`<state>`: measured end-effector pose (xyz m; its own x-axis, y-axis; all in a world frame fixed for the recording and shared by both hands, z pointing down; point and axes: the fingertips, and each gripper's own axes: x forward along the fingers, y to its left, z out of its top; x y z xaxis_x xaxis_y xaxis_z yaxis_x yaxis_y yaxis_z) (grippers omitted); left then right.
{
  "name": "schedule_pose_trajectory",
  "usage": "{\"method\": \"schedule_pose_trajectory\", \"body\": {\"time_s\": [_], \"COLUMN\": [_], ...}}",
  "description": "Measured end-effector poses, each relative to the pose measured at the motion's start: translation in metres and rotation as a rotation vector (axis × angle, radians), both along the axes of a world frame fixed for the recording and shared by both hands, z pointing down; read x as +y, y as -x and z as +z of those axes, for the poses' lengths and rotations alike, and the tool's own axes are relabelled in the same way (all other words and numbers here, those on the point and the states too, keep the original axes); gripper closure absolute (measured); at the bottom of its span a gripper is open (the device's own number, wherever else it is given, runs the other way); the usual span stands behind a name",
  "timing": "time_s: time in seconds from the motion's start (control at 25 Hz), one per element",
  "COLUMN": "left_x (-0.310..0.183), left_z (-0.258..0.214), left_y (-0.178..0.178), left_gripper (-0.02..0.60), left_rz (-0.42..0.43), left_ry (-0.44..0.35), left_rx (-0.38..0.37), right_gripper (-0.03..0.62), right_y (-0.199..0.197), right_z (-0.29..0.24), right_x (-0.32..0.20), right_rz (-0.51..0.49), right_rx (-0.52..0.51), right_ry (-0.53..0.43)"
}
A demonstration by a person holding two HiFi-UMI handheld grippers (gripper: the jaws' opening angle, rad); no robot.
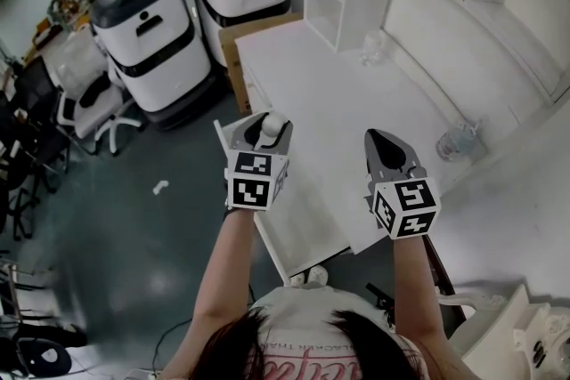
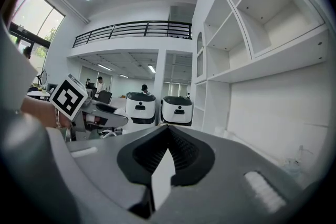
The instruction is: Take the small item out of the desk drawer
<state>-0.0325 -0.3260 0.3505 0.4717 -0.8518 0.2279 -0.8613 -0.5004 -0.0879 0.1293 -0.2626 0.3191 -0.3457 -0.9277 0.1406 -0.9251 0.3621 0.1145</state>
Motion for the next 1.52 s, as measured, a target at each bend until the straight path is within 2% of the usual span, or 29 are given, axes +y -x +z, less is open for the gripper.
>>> {"method": "schedule_pose_trajectory", "body": {"time_s": [0.68,0.88,1.2,1.52], "left_x": [0.01,0.015,0.03,0.032], "left_z": [-0.101,-0.123,-0.159,-0.175], "left_y": [0.023,0.03,0.039,0.041], "left_gripper": [0.38,0.382,0.38,0.382], "left_rz": [-0.048,-0.053,-0.063,-0.067], "left_ry": [-0.256,-0.309,-0.465,-0.5], "left_rx": [0.08,0.131,0.152,0.155], "right_gripper": [0.594,0.594,0.594,0.594], "right_y": [0.004,0.006,0.002,-0.002], "right_z": [-0.08,-0.099,-0.125,-0.137], "right_x": [0.004,0.008,0.014,0.012], "right_rz": [0.002,0.007,0.039,0.038], "right_rx": [0.033,0.052,0.056,0.052], "right_ry": [-0.196,-0.244,-0.334,-0.358]}}
